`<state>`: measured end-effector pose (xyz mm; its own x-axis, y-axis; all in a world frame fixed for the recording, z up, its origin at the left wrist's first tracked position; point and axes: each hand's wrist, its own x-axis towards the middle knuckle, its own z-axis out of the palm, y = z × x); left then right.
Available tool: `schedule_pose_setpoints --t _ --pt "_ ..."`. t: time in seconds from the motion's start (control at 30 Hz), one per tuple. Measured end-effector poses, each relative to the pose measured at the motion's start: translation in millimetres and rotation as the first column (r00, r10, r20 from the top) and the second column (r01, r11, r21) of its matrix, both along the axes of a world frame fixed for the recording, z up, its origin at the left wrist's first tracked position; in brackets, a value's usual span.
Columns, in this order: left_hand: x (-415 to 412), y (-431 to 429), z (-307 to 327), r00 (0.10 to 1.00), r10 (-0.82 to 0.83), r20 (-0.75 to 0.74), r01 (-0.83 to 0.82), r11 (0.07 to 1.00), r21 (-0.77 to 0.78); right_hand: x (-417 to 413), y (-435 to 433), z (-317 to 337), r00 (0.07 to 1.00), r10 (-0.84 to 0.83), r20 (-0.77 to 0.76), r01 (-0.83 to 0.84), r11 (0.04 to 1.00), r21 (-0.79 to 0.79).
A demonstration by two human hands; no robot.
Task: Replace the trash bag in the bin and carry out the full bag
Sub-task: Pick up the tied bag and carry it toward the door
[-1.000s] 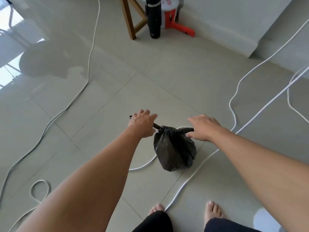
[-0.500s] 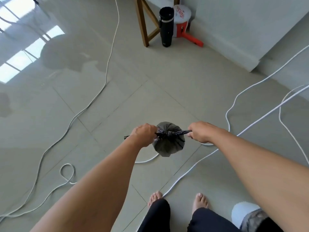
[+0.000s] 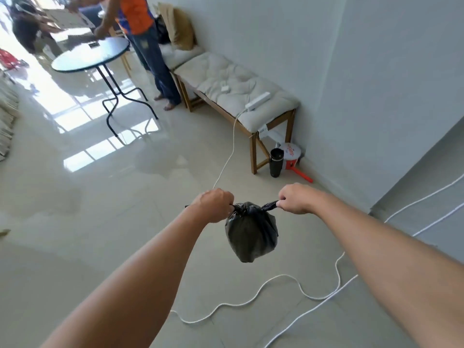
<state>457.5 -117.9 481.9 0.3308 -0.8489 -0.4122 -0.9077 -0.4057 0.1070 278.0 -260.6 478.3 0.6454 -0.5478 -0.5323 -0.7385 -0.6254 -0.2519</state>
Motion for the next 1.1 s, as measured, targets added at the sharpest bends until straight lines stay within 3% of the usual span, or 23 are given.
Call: schedule_pose_setpoints --t 0.23,0.47,0.7,1.1 --pt "21 15 152 0.988 0.069 0.137 -0.057 0.994 -0.09 38 -8 157 0.98 0.176 0.091 -0.16 0.974 -0.163" --pt "30 44 247 0.953 0.171 0.252 -0.125 0.975 -0.186 76 5 255 0.928 0.31 0.209 -0.242 0.924 -0.296" --pt "66 88 295 0.9 0.308 0.308 -0.237 0.94 -0.247 139 38 297 0.852 0.443 0.279 -0.329 0.867 -0.374" --pt "189 217 314 0.801 0.53 0.279 -0.469 0.845 -0.259 308 139 311 0.718 0.619 0.317 -0.48 0.771 -0.419"
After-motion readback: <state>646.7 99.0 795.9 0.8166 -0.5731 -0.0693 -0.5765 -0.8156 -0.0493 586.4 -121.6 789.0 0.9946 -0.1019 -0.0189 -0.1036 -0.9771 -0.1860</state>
